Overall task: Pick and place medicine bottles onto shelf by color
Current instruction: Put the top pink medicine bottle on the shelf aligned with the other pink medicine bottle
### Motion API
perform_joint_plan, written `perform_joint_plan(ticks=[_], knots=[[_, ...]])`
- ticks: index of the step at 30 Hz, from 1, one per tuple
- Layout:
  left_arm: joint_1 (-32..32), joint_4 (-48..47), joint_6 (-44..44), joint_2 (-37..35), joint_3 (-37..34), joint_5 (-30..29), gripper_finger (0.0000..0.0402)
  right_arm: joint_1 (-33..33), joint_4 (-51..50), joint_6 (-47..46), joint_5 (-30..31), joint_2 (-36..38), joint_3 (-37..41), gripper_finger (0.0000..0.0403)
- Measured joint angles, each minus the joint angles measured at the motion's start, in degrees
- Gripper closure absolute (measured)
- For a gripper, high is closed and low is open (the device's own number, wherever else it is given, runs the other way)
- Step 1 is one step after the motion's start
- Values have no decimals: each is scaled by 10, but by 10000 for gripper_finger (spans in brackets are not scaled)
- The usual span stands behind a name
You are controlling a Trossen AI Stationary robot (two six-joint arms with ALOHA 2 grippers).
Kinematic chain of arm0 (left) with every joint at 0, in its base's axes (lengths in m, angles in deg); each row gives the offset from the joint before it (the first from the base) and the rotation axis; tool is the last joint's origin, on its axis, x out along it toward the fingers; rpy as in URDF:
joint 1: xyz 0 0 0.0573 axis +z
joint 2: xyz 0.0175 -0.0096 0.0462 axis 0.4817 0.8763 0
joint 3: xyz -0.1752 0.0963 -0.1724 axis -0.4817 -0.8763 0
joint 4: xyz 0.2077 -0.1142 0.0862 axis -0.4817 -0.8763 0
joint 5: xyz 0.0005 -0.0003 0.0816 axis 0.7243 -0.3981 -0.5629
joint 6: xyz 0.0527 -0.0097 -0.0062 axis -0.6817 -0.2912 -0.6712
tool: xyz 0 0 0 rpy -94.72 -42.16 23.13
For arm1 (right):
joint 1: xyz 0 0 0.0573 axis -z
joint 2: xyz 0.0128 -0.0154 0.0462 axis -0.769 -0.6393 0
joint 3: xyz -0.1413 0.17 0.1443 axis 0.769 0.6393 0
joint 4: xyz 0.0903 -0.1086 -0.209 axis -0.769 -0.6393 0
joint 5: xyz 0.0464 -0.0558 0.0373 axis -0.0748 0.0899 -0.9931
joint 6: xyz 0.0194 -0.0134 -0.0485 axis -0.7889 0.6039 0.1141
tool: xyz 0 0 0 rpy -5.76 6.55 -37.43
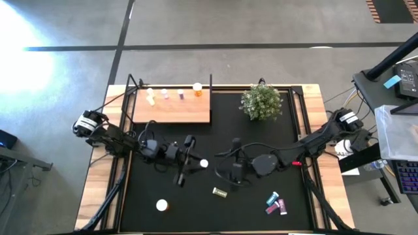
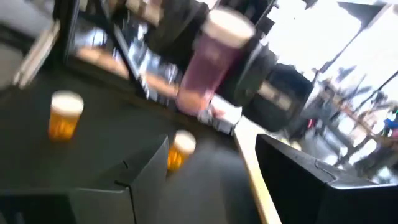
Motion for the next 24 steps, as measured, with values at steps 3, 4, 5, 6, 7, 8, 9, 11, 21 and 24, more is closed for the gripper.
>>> perform_joint_plan(ticks=[3, 4, 5, 6, 7, 8, 9, 11, 21, 24], knots=[[0, 13, -34, 10, 12, 32, 295, 1, 89, 12, 0, -7, 26, 170], [0, 13, -48, 11, 17, 43, 295, 2, 106, 6, -6, -9, 31, 170], [0, 15, -59, 11, 23, 51, 295, 3, 115, 0, -15, -10, 34, 170], [-1, 15, -72, 11, 26, 54, 295, 3, 118, -11, -23, -10, 36, 170], [-1, 15, -87, 12, 30, 56, 295, 3, 120, -20, -33, -10, 37, 170], [-1, 14, -101, 12, 34, 57, 295, 4, 125, -31, -46, -12, 37, 170], [-1, 14, -115, 12, 35, 58, 295, 6, 135, -38, -55, -15, 37, 170], [0, 14, -128, 12, 37, 59, 295, 8, 153, -41, -68, -21, 37, 170], [0, 10, -138, 12, 37, 61, 295, 22, 207, -30, -90, -56, 12, 170], [0, 10, -150, 12, 37, 63, 295, 27, 211, -37, -108, -68, -3, 170]])
